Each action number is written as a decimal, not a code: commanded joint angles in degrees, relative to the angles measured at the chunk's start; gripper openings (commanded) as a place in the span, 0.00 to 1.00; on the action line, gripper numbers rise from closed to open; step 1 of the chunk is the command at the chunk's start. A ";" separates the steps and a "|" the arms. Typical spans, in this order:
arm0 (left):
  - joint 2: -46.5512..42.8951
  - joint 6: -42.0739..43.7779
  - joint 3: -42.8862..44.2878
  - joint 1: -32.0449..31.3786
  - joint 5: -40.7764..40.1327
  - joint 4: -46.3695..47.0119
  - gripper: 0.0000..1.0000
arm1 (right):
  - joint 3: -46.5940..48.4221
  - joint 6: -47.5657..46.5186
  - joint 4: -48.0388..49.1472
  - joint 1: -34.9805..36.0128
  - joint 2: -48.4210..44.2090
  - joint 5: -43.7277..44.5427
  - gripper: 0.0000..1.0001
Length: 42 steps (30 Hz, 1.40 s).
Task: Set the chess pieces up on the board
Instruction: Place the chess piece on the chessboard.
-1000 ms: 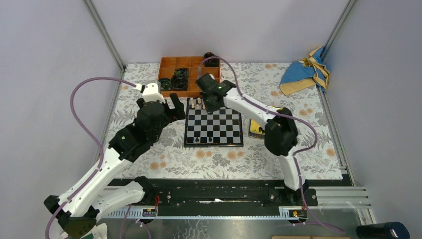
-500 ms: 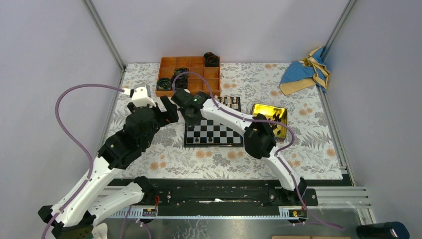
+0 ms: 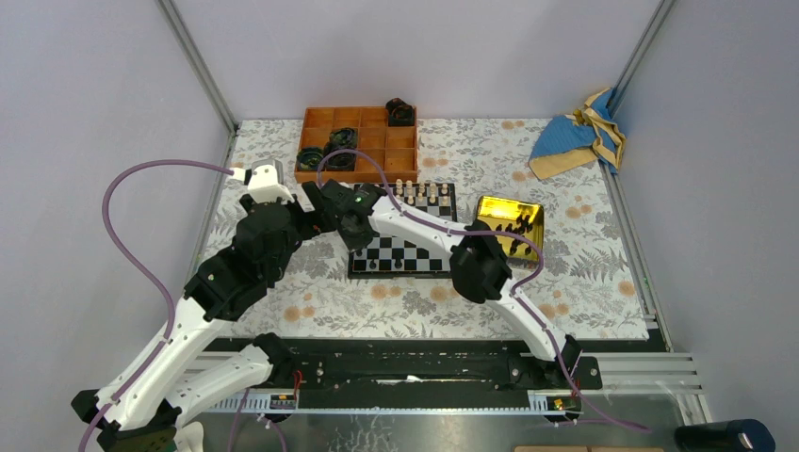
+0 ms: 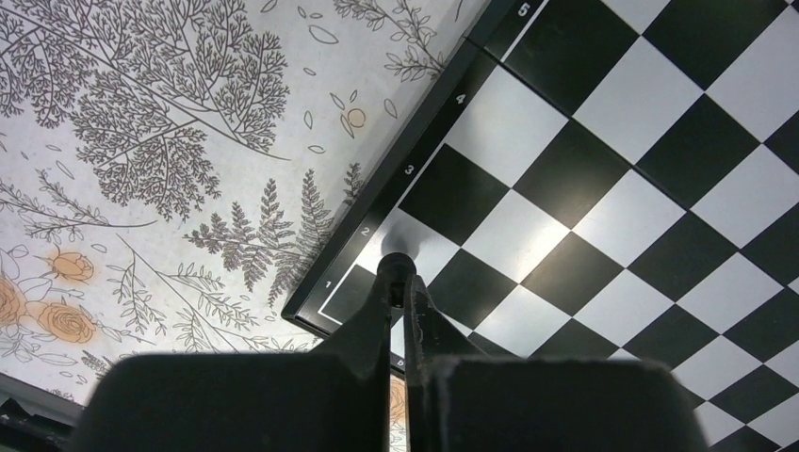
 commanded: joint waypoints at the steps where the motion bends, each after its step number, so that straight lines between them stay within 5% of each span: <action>1: -0.46 -0.42 -0.11 0.29 -1.64 -0.28 0.99 | 2.47 0.34 -1.62 0.89 0.16 -1.10 0.00; 36: -0.63 0.10 -1.69 0.31 -0.17 0.01 0.99 | -2.01 -0.82 1.56 1.04 0.18 2.50 0.05; 42: -0.96 0.15 -1.86 0.29 0.06 -0.13 0.99 | -3.04 -1.01 1.73 1.00 0.10 2.84 0.14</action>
